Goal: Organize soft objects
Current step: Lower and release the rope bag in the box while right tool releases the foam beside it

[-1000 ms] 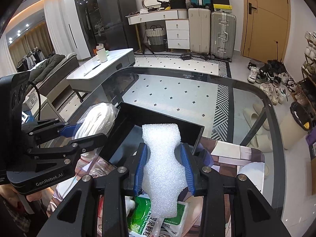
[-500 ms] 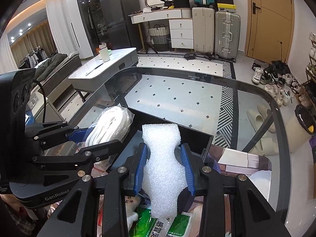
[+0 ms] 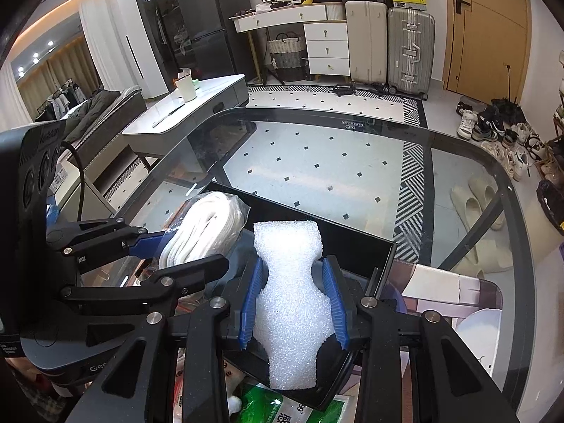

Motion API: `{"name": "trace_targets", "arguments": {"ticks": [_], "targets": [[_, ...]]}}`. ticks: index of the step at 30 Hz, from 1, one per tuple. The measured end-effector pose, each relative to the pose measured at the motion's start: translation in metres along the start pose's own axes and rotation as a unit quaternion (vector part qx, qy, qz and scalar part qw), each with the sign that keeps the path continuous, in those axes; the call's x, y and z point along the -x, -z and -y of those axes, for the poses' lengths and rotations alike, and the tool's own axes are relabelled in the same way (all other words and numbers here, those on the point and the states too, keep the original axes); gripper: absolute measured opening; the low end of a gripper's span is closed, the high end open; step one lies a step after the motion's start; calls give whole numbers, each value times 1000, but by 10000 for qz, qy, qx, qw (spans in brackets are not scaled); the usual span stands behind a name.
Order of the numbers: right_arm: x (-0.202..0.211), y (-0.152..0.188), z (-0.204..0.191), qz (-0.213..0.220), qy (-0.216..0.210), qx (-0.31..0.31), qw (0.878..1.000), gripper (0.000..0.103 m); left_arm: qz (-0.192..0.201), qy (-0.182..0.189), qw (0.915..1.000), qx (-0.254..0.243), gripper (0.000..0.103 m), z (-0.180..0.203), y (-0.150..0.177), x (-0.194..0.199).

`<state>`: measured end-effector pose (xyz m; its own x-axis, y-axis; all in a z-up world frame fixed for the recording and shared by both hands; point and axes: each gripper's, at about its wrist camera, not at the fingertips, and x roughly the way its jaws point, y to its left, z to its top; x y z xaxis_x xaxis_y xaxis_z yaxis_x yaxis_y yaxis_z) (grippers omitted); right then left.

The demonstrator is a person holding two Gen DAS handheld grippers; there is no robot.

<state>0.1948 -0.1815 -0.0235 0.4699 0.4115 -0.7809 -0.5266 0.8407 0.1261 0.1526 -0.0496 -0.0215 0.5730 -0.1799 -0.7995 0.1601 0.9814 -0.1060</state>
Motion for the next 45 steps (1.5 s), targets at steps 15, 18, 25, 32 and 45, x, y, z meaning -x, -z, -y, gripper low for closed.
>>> {"name": "trace_targets", "arguments": {"ticks": [15,18,25,32,45], "targets": [[-19,14,5,-355,21,98,9993,35,-233,29,9997,-5,31,3,10,-12],[-19,16,4,-354,0,127,9993,35,-227,30,9997,2,31,3,12,-11],[-15,19,2,-356,-33,192,9992,35,-228,7,9997,-60,31,5,18,-7],[-10,26,-2,-376,-50,293,9988,35,-257,-55,9996,-113,31,10,25,-2],[-6,31,-6,-347,-59,354,9988,36,-224,-50,9996,-149,33,11,30,0]]}}
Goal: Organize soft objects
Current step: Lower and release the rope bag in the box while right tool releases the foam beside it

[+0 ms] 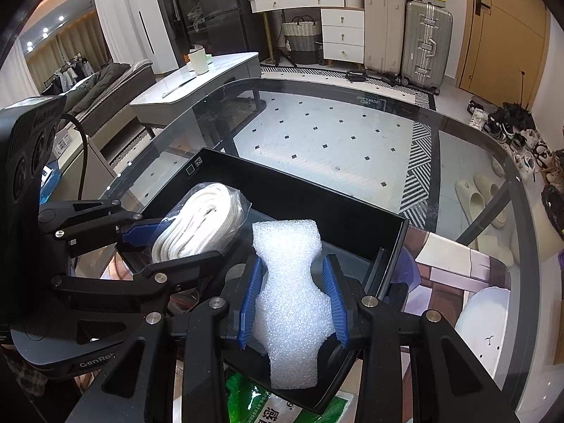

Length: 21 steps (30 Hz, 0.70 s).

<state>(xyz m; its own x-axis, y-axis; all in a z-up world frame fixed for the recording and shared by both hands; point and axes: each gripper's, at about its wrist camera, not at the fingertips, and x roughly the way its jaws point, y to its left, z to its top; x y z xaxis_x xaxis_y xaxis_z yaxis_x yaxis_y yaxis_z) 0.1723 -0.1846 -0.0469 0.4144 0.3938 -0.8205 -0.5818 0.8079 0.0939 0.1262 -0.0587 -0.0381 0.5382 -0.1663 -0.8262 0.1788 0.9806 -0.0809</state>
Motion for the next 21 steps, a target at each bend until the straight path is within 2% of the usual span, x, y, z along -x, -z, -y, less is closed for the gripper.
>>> {"name": "trace_targets", "arguments": {"ticks": [6,11,13,16,19,21], "targets": [[3,0,0,24,-29,-30,10000,39,4,37,10000,-31,38,-3,0,2],[10,-1,1,127,-44,-45,9999,42,123,-56,9999,-12,53,-5,2,9],[13,-2,2,179,-4,-66,9998,44,133,81,9998,83,60,-7,1,10],[19,-2,5,213,-29,-108,9997,45,182,149,9996,127,66,-7,1,14],[23,-2,5,244,-3,-113,9996,49,274,43,9995,143,76,-8,2,19],[28,-1,5,301,-1,-135,9995,54,296,154,9992,230,77,-13,3,22]]}}
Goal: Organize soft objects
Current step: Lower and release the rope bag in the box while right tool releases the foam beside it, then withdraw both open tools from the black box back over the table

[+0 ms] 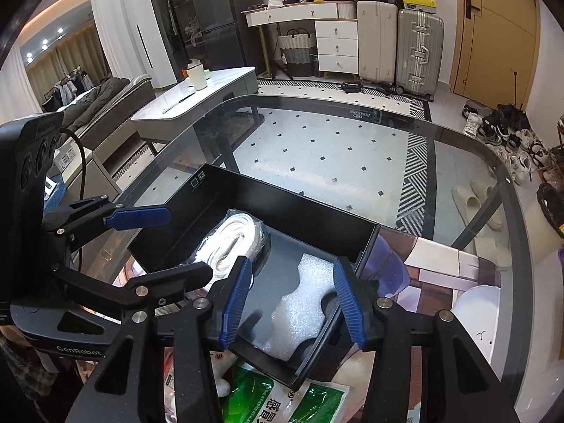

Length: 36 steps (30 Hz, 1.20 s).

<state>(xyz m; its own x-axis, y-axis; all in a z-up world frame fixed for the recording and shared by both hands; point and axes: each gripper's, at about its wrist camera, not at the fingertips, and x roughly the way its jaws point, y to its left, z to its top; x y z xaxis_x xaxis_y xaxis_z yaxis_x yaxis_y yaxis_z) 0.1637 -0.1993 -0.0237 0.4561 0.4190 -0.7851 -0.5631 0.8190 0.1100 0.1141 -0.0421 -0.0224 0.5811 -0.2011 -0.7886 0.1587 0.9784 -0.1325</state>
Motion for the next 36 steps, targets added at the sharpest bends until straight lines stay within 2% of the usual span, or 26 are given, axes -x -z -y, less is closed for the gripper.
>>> {"name": "trace_targets", "arguments": {"ticks": [4,7,10,25,36], "targets": [[10,1,1,130,136,-8,9998,70,75,94,9999,45,78,-2,2,9],[14,2,3,145,107,-59,9998,77,121,94,9999,69,83,-1,5,14],[20,5,1,181,92,-62,9998,82,165,66,9998,108,92,-3,11,19],[38,28,-21,186,-195,29,9996,97,13,-45,10000,84,92,-4,29,22],[47,41,-18,161,-201,-137,9996,101,40,-36,9998,185,98,-5,39,32]]}}
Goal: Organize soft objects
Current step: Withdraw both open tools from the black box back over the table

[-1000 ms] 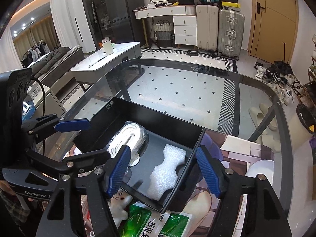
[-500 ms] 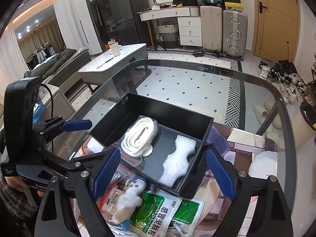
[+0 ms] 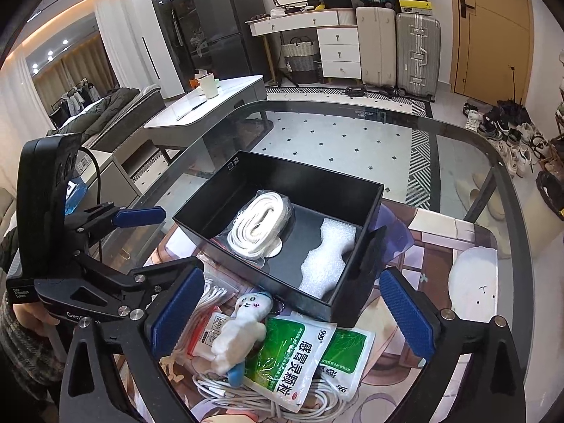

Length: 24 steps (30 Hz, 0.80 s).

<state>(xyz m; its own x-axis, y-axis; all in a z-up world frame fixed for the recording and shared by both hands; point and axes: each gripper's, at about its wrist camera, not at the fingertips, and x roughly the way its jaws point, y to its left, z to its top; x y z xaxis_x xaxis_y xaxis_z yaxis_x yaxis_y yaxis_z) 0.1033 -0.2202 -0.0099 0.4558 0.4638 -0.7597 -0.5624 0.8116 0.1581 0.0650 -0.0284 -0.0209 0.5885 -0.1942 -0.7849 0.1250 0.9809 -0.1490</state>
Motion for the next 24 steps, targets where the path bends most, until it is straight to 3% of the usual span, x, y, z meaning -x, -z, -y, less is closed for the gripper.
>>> {"name": "trace_targets", "arguments": {"ticks": [24], "targets": [[3,31,-8,-238,97,44,9997,102,-120,-7,9999,-86,98,12,31,7]]}}
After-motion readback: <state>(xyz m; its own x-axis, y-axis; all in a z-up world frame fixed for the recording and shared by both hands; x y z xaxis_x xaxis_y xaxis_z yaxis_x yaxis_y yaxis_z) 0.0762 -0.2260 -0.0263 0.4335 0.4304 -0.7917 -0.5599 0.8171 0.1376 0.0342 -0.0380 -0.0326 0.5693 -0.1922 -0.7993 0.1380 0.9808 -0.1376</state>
